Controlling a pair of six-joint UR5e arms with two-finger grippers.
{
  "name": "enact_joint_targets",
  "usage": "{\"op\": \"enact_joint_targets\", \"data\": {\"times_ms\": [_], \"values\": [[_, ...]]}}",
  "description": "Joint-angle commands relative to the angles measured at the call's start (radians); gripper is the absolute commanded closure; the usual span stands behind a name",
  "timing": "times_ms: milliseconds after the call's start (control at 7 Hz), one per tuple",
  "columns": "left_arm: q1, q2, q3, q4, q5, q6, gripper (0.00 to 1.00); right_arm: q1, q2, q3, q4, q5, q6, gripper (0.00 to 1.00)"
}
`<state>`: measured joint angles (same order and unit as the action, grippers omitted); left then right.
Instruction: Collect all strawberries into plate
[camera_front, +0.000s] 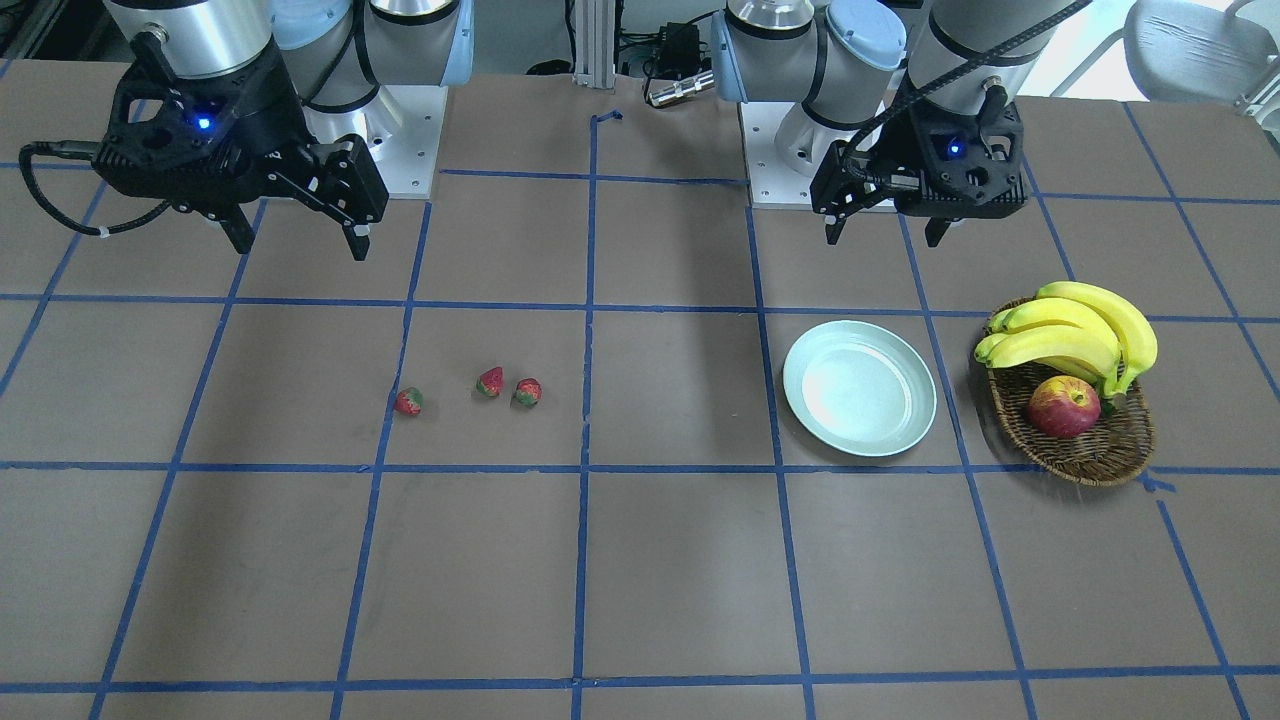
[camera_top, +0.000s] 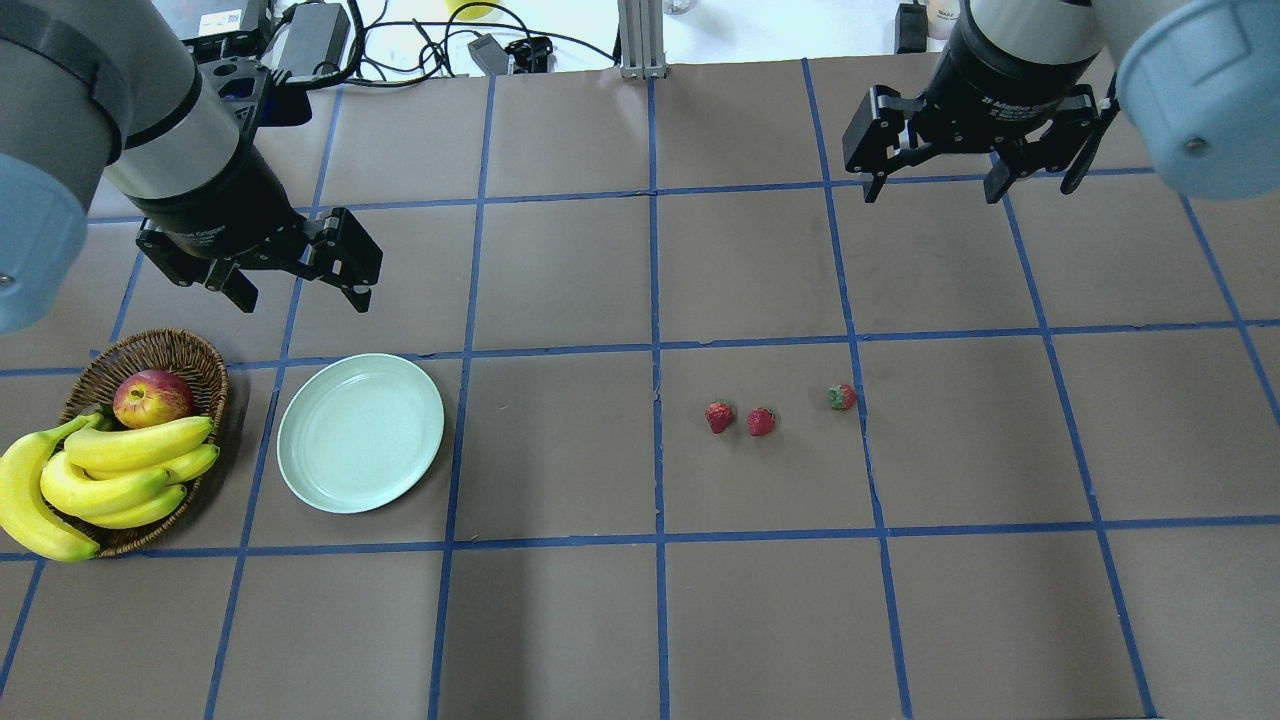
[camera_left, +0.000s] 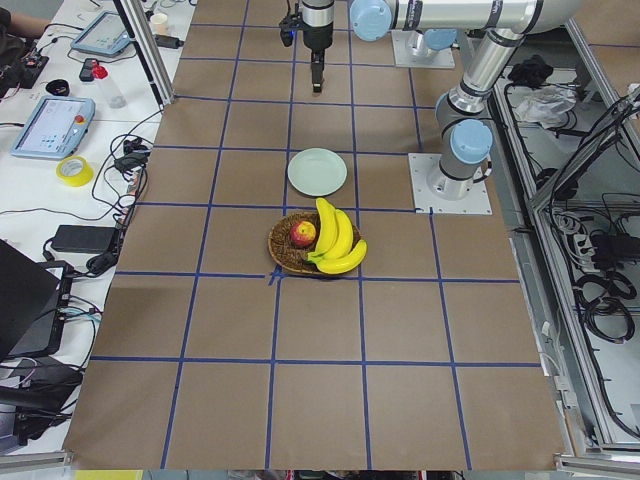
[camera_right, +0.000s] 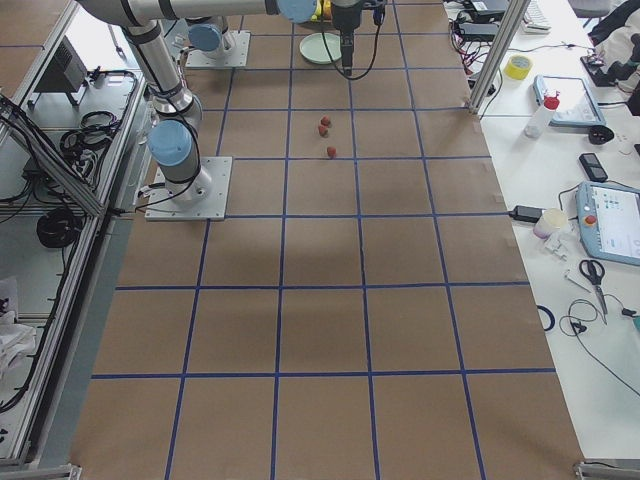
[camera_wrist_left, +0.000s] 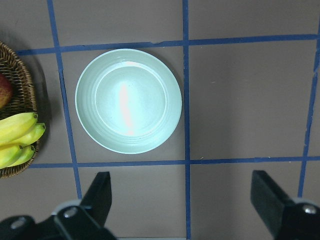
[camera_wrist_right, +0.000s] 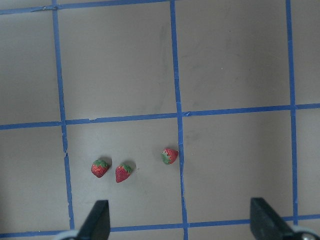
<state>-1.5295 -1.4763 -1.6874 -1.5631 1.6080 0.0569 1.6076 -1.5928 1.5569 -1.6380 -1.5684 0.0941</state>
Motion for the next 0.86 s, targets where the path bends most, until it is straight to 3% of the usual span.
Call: {"op": "enact_joint_targets", "data": {"times_ms": [0, 143, 429, 714], "values": [[0.005, -0.001, -0.002, 0.002, -0.003, 0.0, 0.0, 0.0, 0.001, 0.002, 0.003, 0.001, 0.001, 0.0], [0.008, 0.001, -0.002, -0.002, -0.002, 0.0, 0.0, 0.0, 0.005, 0.006, 0.003, 0.005, 0.003, 0.0], [0.005, 0.007, 0.003, 0.012, -0.002, 0.0, 0.0, 0.0, 0.008, 0.114, -0.029, 0.005, 0.002, 0.0], [0.008, -0.002, -0.008, 0.034, -0.003, 0.0, 0.0, 0.0, 0.054, 0.275, -0.222, 0.004, -0.001, 0.0]]}}
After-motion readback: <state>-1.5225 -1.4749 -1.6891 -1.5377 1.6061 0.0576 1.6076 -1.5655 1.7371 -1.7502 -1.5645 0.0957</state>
